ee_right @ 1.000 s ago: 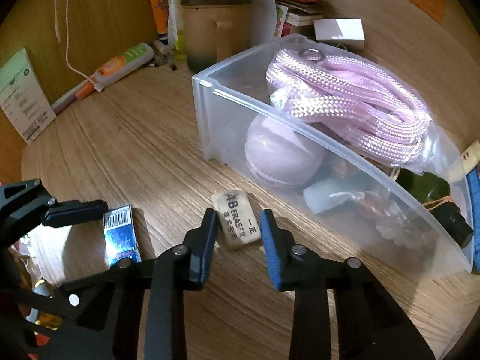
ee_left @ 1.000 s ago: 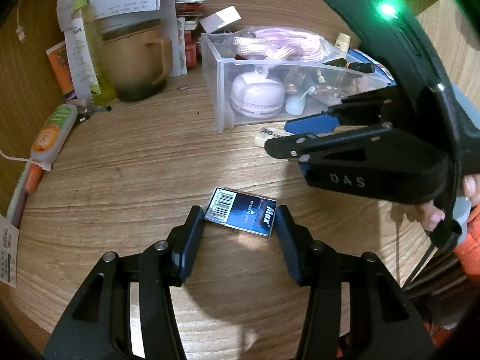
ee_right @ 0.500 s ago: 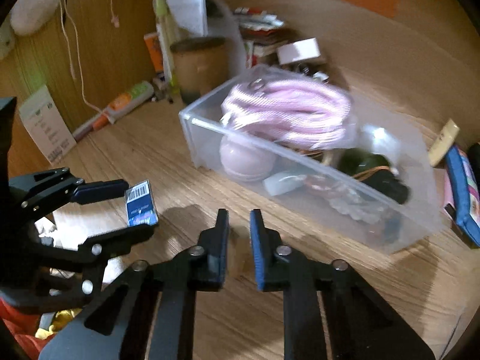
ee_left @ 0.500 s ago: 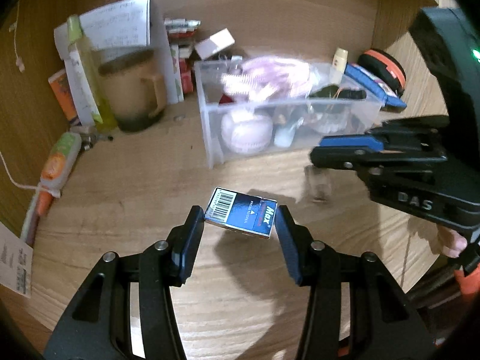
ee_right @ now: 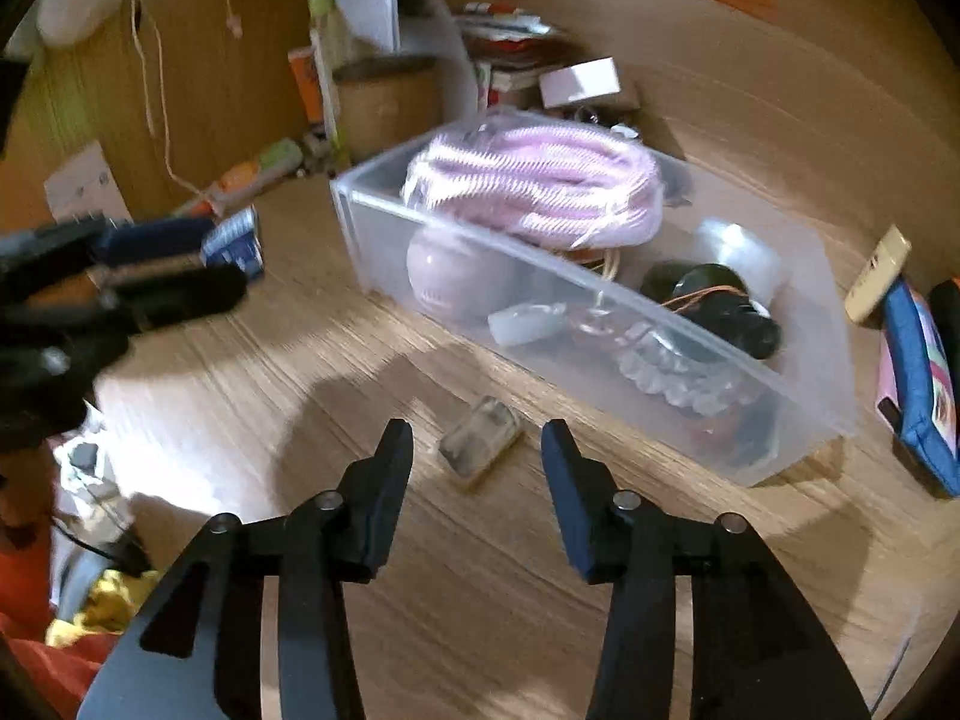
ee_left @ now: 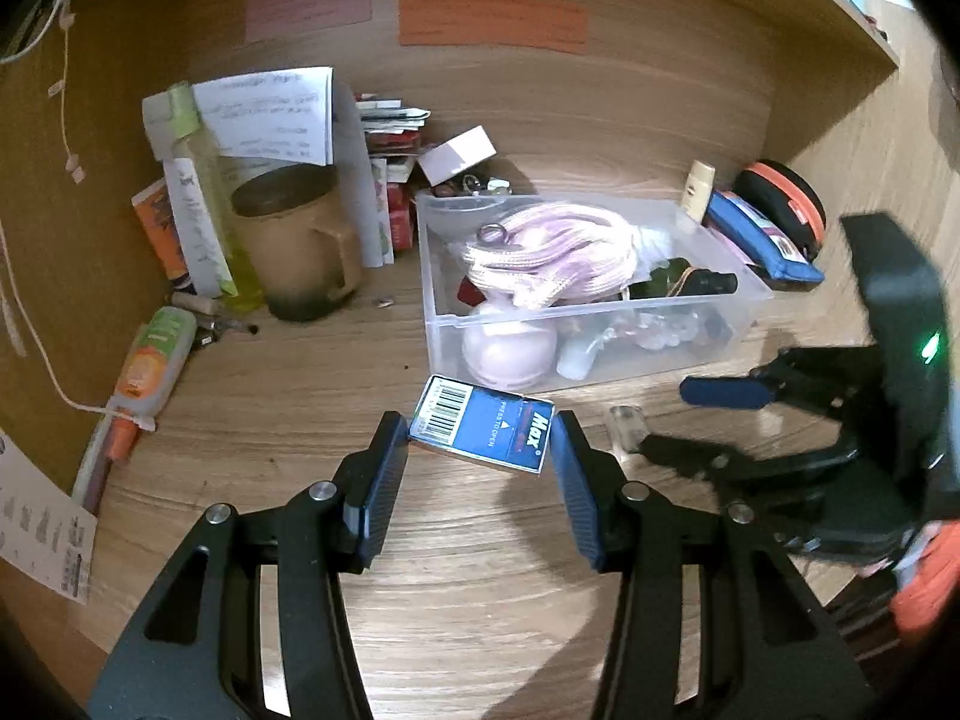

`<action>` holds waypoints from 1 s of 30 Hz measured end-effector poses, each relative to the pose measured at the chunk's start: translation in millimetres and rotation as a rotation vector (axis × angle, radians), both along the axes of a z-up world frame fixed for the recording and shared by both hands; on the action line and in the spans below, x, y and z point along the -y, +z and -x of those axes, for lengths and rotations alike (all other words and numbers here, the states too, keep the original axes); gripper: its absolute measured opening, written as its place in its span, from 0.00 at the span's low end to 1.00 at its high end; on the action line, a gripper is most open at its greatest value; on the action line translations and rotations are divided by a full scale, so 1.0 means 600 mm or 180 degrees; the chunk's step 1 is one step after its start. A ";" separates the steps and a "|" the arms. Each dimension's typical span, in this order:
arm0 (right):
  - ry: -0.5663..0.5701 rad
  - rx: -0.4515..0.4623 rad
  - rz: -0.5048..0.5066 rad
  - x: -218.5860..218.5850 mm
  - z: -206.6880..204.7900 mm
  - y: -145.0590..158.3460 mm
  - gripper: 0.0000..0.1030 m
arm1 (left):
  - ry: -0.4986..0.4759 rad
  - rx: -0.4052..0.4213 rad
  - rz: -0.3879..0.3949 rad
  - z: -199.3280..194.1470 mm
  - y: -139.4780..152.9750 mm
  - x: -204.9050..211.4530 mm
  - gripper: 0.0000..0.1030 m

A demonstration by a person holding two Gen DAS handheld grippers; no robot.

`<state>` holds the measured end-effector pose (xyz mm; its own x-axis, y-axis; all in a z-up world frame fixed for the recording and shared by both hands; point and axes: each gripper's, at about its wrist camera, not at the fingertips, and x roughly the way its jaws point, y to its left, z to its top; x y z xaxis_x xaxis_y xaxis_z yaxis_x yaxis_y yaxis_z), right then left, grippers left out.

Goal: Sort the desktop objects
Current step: 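Grasp the white eraser with the right tool while the left tool holds the card pack, then lower the card pack and eraser into the clear box and open both tools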

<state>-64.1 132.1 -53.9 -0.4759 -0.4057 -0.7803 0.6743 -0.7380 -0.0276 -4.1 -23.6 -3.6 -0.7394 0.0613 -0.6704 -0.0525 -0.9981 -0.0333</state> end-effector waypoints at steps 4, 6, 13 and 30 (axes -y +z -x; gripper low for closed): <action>0.0010 0.0139 -0.0128 0.018 0.015 -0.029 0.40 | 0.0004 0.0055 -0.0002 0.007 -0.010 0.000 0.47; 0.0005 0.0190 -0.0137 0.022 0.022 -0.036 0.40 | -0.0010 0.0090 -0.0002 0.013 -0.016 0.000 0.47; 0.0053 0.0236 -0.0111 0.039 0.024 -0.042 0.21 | -0.0045 0.0126 -0.0048 0.031 -0.025 -0.002 0.47; -0.0252 -0.0054 0.0372 -0.045 -0.007 0.037 0.21 | -0.0170 -0.0003 -0.0117 0.027 0.008 -0.038 0.47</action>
<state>-59.7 159.3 -31.4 -0.5227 -0.4541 -0.7215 0.6141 -0.7876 0.0509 -20.2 -0.6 1.2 -0.7350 0.1255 -0.6664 -0.1059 -0.9919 -0.0700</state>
